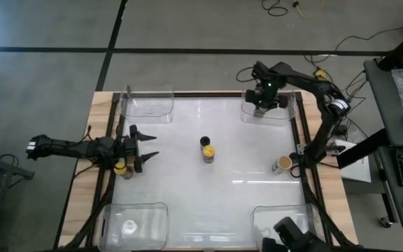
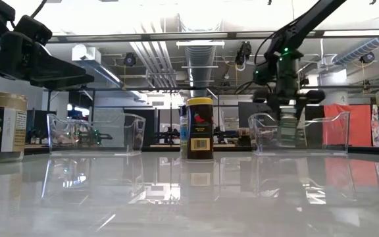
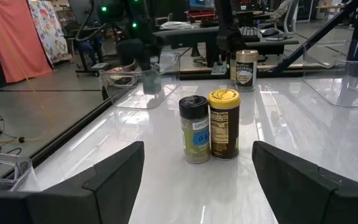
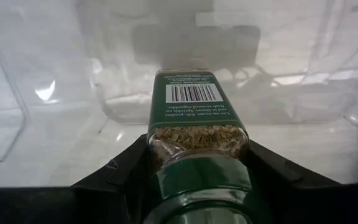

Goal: Sort spices by type
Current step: Put the right green seasoning bottle into the top right transparent bin

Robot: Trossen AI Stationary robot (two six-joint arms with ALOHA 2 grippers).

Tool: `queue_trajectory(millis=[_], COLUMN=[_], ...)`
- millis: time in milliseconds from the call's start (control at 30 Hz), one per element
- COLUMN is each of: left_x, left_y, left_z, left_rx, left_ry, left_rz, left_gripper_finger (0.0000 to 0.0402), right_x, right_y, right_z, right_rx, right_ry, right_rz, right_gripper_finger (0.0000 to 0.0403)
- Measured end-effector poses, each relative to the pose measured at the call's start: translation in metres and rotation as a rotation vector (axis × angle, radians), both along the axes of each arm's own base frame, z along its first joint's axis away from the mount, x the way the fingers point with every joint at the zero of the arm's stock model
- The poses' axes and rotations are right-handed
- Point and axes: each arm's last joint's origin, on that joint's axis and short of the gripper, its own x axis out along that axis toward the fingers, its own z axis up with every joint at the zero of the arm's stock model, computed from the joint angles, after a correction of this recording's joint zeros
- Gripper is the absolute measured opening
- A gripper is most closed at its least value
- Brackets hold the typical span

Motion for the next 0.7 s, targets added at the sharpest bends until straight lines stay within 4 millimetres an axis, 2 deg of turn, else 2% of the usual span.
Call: queue_trajectory(millis=[300, 700], left_x=[0.0, 0.0], left_y=[0.0, 0.0], left_z=[0.0, 0.0], left_rx=[0.0, 0.0], left_ry=[0.0, 0.0], left_rz=[0.0, 0.0], left_gripper_finger=[0.0283, 0.0283], right_x=[0.002, 0.002], right_y=[-0.002, 0.001], right_z=[-0.012, -0.006], right_rx=[0.076, 0.069], right_ry=[0.06, 0.055], right_rz=[0.027, 0.023], right_gripper_finger=[0.0191, 0.0204])
